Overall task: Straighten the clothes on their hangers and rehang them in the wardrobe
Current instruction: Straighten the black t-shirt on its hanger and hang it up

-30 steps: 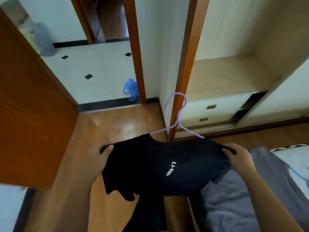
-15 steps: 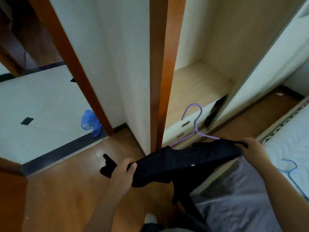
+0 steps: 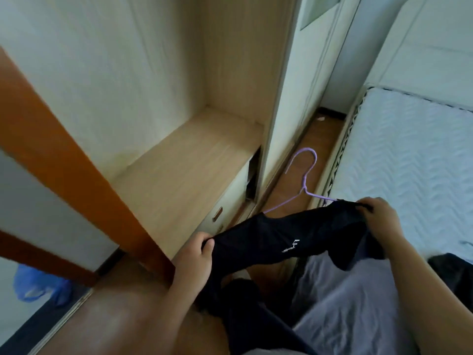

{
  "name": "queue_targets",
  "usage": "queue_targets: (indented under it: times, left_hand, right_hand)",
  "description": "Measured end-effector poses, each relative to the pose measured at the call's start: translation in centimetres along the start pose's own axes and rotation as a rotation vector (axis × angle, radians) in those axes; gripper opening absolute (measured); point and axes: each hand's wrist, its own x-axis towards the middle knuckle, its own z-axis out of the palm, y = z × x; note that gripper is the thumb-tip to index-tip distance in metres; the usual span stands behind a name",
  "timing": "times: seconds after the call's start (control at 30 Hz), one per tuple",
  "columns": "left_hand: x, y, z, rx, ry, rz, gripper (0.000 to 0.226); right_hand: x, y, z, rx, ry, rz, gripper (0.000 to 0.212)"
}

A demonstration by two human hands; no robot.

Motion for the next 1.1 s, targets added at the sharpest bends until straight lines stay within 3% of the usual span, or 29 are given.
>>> queue_targets:
  times: [0.13, 0.33, 0.5, 0.63, 0.77, 0.93, 1.1]
  left_hand:
    - [7.0, 2.0, 2.2, -0.027, 0.088, 0.021, 0.022]
    - [19.9, 6.6, 3.7, 0.092, 0.381, -0.001, 0.015]
    - [30.1, 9.6, 0.7, 0.292, 0.534, 0.105, 0.018]
    - [34.6, 11.7, -4.5, 0.348, 0.69, -0.048, 0.022]
    - [36.7, 13.0, -10.4, 0.308, 0.695, -0.099, 0.028]
    - [34.2, 16.2, -14.8, 0.211, 0.805, 0.108, 0.034]
    - [30.1, 18.7, -18.9, 0.257, 0.923, 0.256, 0.035]
  right_hand:
    - [6.6, -1.0, 0.7, 0.043, 0.04, -0.015, 0.019]
    - [16.8, -4.2, -0.2, -0.069, -0.009, -0.087, 0.015]
    - [23.5, -8.9, -2.3, 0.018, -0.131, -0.265, 0.018]
    - [27.2, -16.7, -3.0, 0.178, -0.178, -0.431, 0.018]
    - [29.2, -24.2, -3.2, 0.383, -0.275, -0.53, 0.031]
    - [27.6, -33.3, -4.1, 0.755, -0.532, -0.486, 0.031]
    - [24.8, -42.0, -6.2, 0.964, -0.642, -0.506, 0.033]
